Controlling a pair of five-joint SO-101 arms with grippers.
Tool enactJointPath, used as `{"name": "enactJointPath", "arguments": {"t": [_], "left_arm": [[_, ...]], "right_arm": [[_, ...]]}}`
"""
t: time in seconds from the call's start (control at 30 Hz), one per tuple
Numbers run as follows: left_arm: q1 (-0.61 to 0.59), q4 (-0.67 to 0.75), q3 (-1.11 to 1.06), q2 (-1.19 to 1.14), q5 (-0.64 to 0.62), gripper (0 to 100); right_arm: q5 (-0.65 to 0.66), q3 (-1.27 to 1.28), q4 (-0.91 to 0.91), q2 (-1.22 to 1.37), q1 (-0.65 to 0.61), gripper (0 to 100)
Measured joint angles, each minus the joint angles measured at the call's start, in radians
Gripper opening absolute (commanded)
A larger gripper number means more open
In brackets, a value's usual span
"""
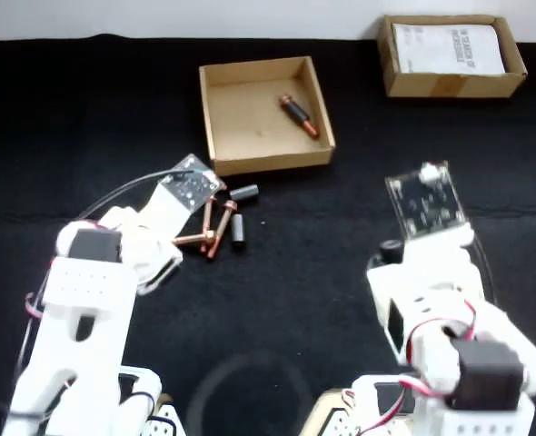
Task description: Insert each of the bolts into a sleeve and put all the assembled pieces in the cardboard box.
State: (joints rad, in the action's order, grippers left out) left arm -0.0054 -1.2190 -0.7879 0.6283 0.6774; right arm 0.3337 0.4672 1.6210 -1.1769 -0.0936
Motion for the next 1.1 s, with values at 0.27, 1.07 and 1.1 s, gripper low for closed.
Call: {"name": "enactJointPath", "arguments": {"t": [0.27, 1.07, 1.1], "left_arm": [[0.005, 0.104, 0.144, -0.307, 0.041, 17], [0.034, 0.023, 0.356, -0.545, 0.227, 17], [0.041, 0.023, 0.356, -0.545, 0.247, 17]], "right_arm": [[0.101, 0.252, -0.074, -0.227, 0.120, 0.8], [0.155, 0.450, -0.153, -0.446, 0.157, 0.8], [0.155, 0.450, -0.160, -0.446, 0.157, 0.8]]}}
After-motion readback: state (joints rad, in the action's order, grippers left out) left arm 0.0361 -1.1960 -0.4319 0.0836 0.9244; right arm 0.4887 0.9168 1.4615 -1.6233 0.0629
